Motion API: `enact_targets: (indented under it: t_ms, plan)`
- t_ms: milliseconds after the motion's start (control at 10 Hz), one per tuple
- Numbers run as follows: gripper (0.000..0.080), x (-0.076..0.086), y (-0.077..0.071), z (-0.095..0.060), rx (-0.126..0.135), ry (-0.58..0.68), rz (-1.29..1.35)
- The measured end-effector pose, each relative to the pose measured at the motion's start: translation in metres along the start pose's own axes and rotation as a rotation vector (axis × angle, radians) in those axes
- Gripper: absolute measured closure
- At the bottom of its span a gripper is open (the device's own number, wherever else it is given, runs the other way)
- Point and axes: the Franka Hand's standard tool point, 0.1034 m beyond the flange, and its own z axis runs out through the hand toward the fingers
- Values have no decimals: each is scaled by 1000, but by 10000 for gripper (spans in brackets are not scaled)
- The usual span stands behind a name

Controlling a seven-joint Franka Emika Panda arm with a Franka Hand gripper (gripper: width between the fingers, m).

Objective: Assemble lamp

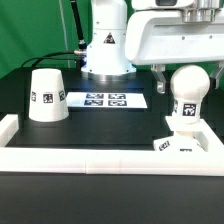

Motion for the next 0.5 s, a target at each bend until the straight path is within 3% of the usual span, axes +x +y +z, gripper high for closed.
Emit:
enact_targets:
  t_ms: [500]
  plan:
    - [101, 3, 1, -3, -15, -14, -328]
